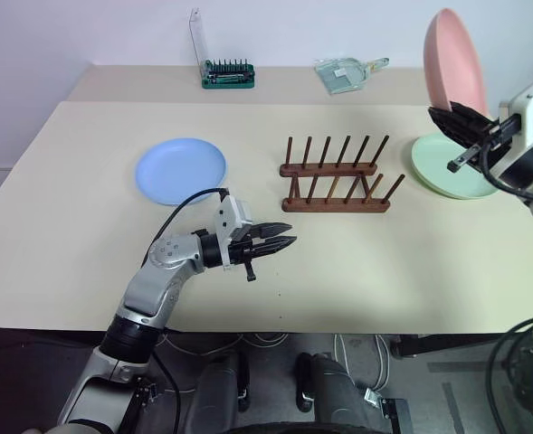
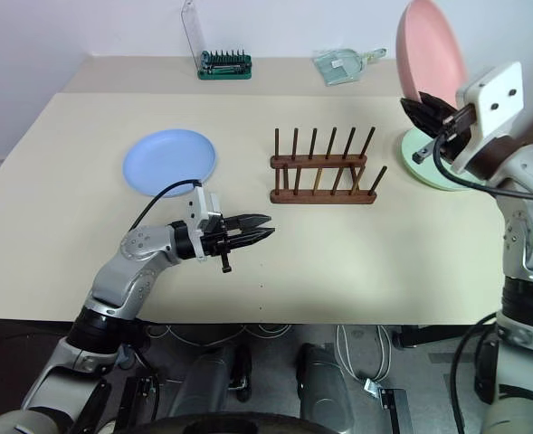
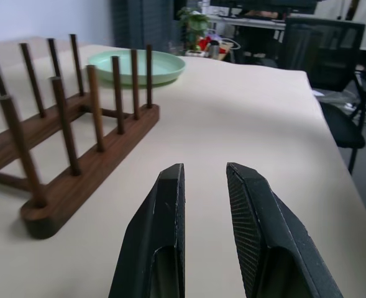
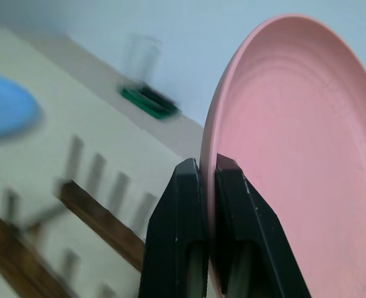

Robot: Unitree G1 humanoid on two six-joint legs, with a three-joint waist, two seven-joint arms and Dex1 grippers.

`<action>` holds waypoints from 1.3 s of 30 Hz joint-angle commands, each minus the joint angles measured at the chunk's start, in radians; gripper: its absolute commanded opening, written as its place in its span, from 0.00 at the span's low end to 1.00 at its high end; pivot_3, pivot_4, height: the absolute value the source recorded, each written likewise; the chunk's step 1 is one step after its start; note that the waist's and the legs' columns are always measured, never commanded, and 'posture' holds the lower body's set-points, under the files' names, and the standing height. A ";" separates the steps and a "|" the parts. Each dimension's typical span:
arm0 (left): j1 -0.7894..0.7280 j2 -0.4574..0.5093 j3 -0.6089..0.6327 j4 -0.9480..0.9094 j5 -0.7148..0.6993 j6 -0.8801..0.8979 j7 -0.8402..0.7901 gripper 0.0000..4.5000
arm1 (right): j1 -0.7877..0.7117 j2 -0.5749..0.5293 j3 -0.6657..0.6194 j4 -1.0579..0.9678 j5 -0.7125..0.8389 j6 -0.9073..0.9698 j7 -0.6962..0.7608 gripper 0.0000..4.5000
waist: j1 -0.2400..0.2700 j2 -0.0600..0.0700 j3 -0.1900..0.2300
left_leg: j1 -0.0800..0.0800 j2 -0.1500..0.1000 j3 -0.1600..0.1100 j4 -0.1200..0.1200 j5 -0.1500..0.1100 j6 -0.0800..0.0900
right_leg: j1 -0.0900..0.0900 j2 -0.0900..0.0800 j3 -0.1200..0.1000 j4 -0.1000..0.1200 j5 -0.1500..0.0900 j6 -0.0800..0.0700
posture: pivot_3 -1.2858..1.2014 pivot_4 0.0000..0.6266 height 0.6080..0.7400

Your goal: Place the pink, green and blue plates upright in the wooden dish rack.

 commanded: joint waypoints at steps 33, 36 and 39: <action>0.049 0.025 0.073 -0.156 -0.051 0.055 0.075 0.23 | -0.176 0.099 -0.078 0.293 0.377 0.267 0.138 0.01 | -0.004 0.000 0.000 | 0.001 0.001 0.001 0.000 0.000 0.000 | -0.001 0.000 0.000 0.001 0.000 0.000 | 0.52 0.24 1.00; 0.058 0.027 0.074 -0.148 -0.049 0.046 0.071 0.23 | -0.162 0.107 -0.089 0.293 0.381 0.284 0.117 0.01 | -0.004 0.000 0.000 | 0.001 0.001 0.001 0.000 0.000 0.000 | -0.001 0.000 0.000 0.001 0.000 0.000 | 0.52 0.24 1.00; 0.070 0.027 0.073 -0.137 -0.045 0.032 0.064 0.23 | -0.148 0.119 -0.110 0.296 0.402 0.303 0.091 0.01 | -0.004 0.000 0.000 | 0.001 0.001 0.001 0.000 0.000 0.000 | -0.001 0.000 0.000 0.001 0.000 0.000 | 0.52 0.24 1.00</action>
